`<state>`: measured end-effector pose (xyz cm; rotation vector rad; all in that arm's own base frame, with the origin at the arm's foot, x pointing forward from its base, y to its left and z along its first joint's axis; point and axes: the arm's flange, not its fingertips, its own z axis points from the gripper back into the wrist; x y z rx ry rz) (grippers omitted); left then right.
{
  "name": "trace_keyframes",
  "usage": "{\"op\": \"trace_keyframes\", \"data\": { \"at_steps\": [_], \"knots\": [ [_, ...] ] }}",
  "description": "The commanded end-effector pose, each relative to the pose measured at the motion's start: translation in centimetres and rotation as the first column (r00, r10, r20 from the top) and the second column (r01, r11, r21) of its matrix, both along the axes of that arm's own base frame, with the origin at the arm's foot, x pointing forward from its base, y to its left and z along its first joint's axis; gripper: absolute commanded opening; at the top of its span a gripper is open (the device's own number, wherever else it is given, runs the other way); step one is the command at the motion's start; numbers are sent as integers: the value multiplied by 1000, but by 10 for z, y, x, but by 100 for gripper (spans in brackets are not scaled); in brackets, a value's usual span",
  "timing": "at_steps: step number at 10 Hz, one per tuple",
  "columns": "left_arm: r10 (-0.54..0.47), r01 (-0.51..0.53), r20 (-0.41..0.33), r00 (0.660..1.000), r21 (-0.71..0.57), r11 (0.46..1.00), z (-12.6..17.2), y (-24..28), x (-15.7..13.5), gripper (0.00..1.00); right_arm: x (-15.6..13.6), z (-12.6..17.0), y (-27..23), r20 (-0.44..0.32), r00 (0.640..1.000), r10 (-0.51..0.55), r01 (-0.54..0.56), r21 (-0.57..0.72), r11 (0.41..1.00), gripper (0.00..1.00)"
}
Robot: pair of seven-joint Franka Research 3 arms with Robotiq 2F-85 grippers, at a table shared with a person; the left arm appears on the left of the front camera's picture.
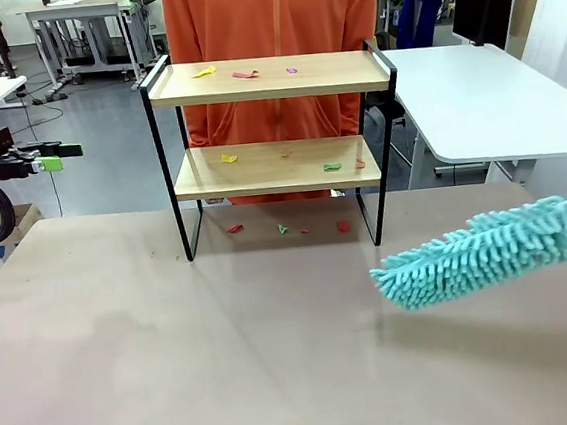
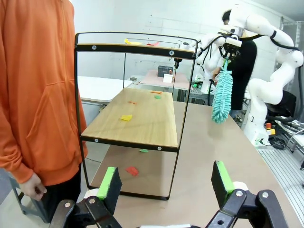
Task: Clean the shelf.
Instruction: Clean the specific section of the Shelf indicated by the human with the Duster.
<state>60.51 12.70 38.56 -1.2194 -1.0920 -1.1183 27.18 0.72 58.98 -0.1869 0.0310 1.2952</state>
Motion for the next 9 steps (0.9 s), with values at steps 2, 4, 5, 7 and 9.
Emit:
{"op": "trace_keyframes", "data": {
  "at_steps": [2,4,5,7,9],
  "knots": [
    [-6,6,16,1000,7,1000,0,1,-1,100,0,0,0,0,1000,0,0,0,1000,13],
    [-6,6,16,1000,7,1000,0,1,-1,100,0,0,0,0,1000,0,0,0,1000,13],
    [-6,6,16,1000,7,1000,0,1,-1,100,0,0,0,0,1000,0,0,0,1000,13],
    [-6,6,16,1000,7,1000,0,1,-1,100,0,0,0,0,1000,0,0,0,1000,13],
    [-6,6,16,1000,7,1000,0,1,-1,100,0,0,0,0,1000,0,0,0,1000,13]
  ]
}}
